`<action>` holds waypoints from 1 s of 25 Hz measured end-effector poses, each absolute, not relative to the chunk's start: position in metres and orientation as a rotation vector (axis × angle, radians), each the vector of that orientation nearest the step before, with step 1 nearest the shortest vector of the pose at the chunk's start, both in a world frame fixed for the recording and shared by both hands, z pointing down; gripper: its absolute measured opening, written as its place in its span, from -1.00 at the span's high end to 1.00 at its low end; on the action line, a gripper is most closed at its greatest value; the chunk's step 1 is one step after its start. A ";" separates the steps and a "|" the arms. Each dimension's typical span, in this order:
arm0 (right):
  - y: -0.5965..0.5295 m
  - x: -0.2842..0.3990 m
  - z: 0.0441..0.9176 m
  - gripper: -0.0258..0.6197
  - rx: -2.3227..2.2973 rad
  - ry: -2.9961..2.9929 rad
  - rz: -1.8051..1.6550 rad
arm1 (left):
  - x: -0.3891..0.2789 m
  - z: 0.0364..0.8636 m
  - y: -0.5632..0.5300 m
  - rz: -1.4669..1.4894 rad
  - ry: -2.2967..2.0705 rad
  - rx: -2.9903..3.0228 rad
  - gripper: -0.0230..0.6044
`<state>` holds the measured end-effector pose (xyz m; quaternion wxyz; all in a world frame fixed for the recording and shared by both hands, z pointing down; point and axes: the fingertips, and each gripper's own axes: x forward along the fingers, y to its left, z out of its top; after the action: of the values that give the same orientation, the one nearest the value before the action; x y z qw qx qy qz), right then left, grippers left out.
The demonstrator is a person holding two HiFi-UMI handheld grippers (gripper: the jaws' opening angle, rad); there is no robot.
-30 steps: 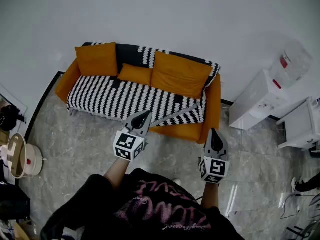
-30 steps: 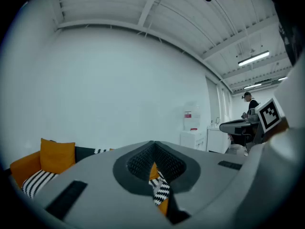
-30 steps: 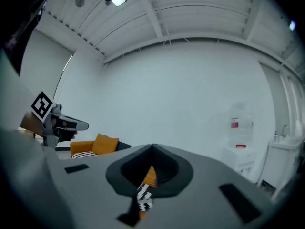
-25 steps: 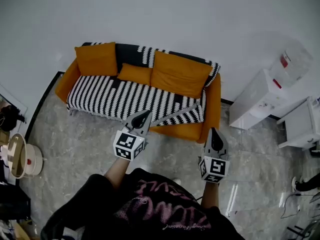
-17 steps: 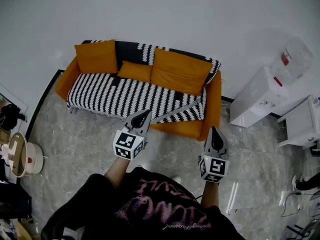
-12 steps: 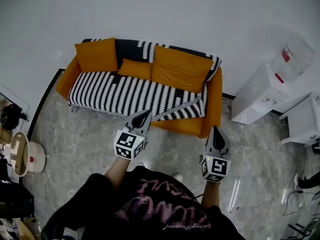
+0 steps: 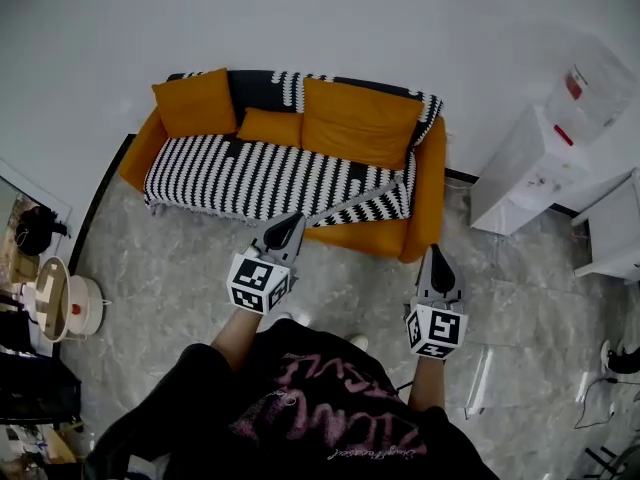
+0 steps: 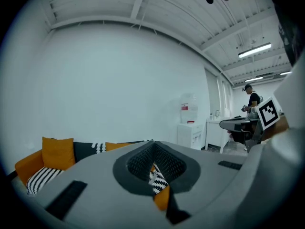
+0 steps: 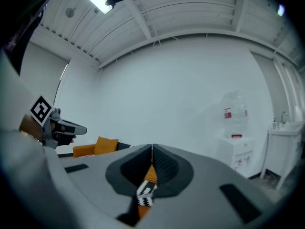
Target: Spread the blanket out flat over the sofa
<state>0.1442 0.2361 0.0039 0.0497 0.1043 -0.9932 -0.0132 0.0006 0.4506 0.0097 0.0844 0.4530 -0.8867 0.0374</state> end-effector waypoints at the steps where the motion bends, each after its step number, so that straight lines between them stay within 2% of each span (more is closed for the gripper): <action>1: 0.232 0.147 0.005 0.85 0.305 -3.026 -0.037 | 0.005 0.010 0.448 0.118 -2.650 1.343 0.89; 7: 0.214 0.150 0.011 0.85 0.264 -3.029 -0.010 | 0.016 0.017 0.437 0.156 -2.648 1.312 0.89; 13: 0.211 0.134 0.020 0.85 0.232 -3.006 -0.037 | -0.002 0.023 0.432 0.126 -2.652 1.291 0.89; 25: 0.185 0.059 0.038 0.85 0.288 -2.955 -0.054 | -0.086 0.051 0.403 0.086 -2.606 1.326 0.89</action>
<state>0.0589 0.1850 0.0380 0.0859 0.0968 -0.9914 -0.0181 -0.0861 0.4026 0.0510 0.1078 0.4506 -0.8857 0.0291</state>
